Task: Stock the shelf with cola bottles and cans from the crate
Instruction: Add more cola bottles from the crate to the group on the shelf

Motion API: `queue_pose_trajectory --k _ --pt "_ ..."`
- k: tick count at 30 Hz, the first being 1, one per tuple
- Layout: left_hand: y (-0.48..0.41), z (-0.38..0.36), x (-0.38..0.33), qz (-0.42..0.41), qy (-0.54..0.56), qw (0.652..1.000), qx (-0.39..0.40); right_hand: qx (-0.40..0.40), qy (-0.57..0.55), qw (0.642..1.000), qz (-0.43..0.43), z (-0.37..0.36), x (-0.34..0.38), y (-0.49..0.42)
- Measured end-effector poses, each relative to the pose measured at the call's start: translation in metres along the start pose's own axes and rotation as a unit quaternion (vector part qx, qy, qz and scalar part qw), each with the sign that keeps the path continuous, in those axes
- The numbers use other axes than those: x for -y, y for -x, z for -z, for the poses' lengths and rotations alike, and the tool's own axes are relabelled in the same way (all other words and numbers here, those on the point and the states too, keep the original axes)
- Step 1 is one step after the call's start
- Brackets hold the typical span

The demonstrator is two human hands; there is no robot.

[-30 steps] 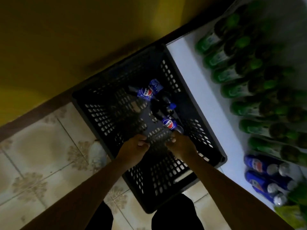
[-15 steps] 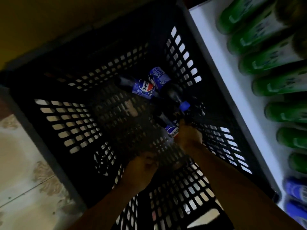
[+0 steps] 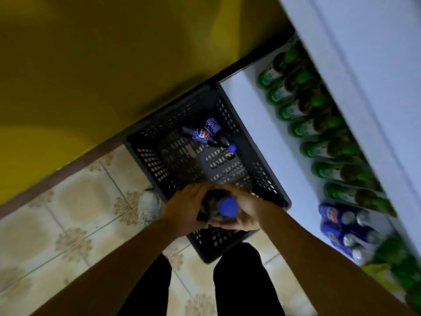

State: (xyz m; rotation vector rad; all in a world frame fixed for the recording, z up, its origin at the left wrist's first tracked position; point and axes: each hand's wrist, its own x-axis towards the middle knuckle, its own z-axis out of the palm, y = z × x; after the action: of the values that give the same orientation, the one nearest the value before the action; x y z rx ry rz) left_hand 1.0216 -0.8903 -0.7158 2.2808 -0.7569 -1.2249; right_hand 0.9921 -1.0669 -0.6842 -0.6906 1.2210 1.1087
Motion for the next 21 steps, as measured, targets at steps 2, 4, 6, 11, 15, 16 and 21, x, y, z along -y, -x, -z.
queue_pose_trajectory --k 2,4,6,11,15,16,21 --pt "0.032 0.030 -0.018 -0.001 0.054 0.998 -0.025 0.023 -0.112 0.993 0.019 -0.029 -0.018 0.055" --pt "0.063 0.064 -0.039 -0.002 0.109 0.993 -0.054 0.056 -0.171 0.983 0.043 -0.055 -0.035 0.102" --pt "0.095 0.094 -0.060 -0.017 0.139 0.986 -0.087 0.077 -0.174 0.980 0.064 -0.077 -0.050 0.146" --pt "0.169 0.152 -0.107 -0.081 0.136 0.979 -0.126 0.063 -0.096 0.980 0.164 -0.123 -0.078 0.248" --pt "0.211 0.195 -0.130 -0.091 0.188 0.973 -0.095 -0.027 -0.083 0.957 0.277 -0.148 -0.112 0.290" --pt "0.219 0.205 -0.135 -0.092 0.225 0.967 -0.079 -0.047 -0.108 0.946 0.303 -0.152 -0.121 0.294" --pt "0.264 0.258 -0.169 -0.127 0.441 0.884 0.091 -0.069 -0.213 0.901 0.371 -0.167 -0.152 0.307"
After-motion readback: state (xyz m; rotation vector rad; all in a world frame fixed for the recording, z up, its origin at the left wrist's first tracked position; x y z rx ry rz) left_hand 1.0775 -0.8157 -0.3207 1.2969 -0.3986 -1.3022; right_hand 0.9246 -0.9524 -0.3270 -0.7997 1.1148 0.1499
